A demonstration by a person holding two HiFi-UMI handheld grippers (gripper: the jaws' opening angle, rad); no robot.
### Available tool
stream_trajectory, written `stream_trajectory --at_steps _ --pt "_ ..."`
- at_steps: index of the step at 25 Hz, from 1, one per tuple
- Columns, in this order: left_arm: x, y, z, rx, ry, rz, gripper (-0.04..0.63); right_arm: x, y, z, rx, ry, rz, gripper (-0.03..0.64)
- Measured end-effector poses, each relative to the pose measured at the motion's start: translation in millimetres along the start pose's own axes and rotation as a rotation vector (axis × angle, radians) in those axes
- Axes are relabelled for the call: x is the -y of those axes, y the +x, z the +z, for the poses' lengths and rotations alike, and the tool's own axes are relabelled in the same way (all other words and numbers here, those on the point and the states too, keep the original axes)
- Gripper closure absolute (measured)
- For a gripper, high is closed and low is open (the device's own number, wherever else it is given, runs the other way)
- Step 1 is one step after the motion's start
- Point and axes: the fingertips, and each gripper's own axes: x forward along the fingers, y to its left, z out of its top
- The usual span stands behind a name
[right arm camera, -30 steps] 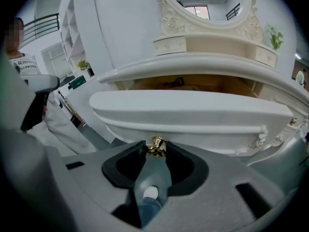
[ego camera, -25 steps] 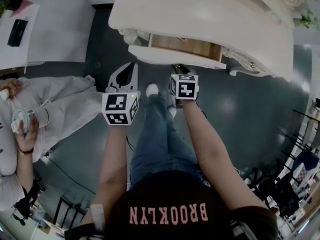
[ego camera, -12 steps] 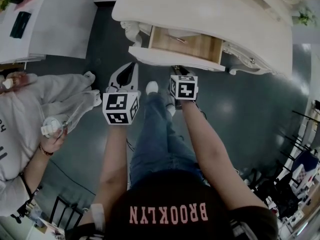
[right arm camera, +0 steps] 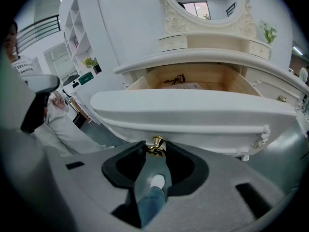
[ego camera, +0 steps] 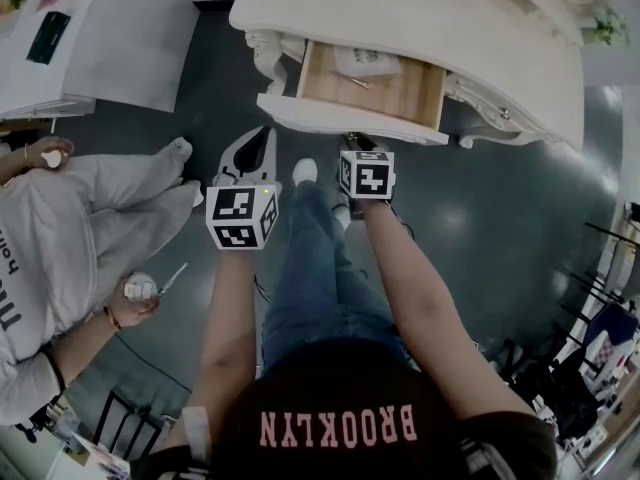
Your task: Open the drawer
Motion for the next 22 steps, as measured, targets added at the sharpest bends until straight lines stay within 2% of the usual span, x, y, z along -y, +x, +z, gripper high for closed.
stream_trajectory --at_steps 16,22 --pt "10.4 -28.3 -10.0 0.008 -0.004 0.027 0.597 -11.5 -18.7 -28.5 -0.023 -0.024 0.012 0.500" --pt "10.7 -32.4 -7.5 0.016 0.005 0.025 0.597 -10.2 -17.9 -30.0 -0.058 0.005 0.011 0.503"
